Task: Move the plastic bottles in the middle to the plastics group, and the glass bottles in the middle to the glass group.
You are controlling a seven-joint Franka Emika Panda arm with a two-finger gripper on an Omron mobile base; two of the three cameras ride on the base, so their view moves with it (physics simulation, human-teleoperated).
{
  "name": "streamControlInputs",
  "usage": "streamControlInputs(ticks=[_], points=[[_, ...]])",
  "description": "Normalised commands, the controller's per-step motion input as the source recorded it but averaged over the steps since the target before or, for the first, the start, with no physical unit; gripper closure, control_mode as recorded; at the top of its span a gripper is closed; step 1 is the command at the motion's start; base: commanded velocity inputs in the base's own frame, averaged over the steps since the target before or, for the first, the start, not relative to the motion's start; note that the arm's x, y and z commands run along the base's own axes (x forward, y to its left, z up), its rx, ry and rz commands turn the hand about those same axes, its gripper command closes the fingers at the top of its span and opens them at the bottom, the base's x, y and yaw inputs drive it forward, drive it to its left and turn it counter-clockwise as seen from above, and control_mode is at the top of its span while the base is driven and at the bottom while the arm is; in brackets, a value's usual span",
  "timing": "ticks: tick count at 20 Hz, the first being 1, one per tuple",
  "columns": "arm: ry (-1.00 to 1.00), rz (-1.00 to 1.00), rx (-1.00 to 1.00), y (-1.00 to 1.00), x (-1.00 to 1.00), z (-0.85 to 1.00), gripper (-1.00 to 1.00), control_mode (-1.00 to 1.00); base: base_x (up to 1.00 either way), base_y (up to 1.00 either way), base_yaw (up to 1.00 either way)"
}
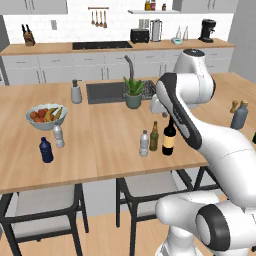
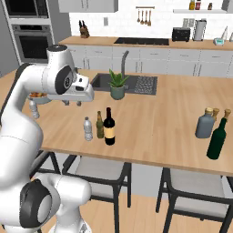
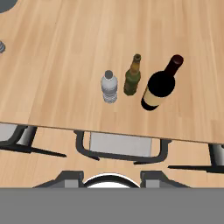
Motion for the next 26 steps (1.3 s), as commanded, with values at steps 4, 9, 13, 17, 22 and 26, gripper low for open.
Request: streamControlInputs(ticks=[4,9,13,17,22,26], points=[[0.00,0.00,0.00,-0.26,0.00,0.00,-1.00,-1.00,0.00,0.00,0.00],[0.01,0.00,0.00,-0.80,0.01,-0.04,-1.00,-1.00,0.00,0.00,0.00],[0.03,0.00,0.00,-0.58,0.32,-0.14,-1.00,-1.00,0.00,0.00,0.00],[0.09,0.00,0.00,-0.18,0.66,-0.27,-1.00,-1.00,0.00,0.00,0.00],[0.13,0.00,-0.01,0.00,0.72,-0.42,-1.00,-1.00,0.00,0.00,0.00],[0.14,0.00,0.00,0.00,0.57,-0.32,-1.00,-1.00,0.00,0.00,0.00]])
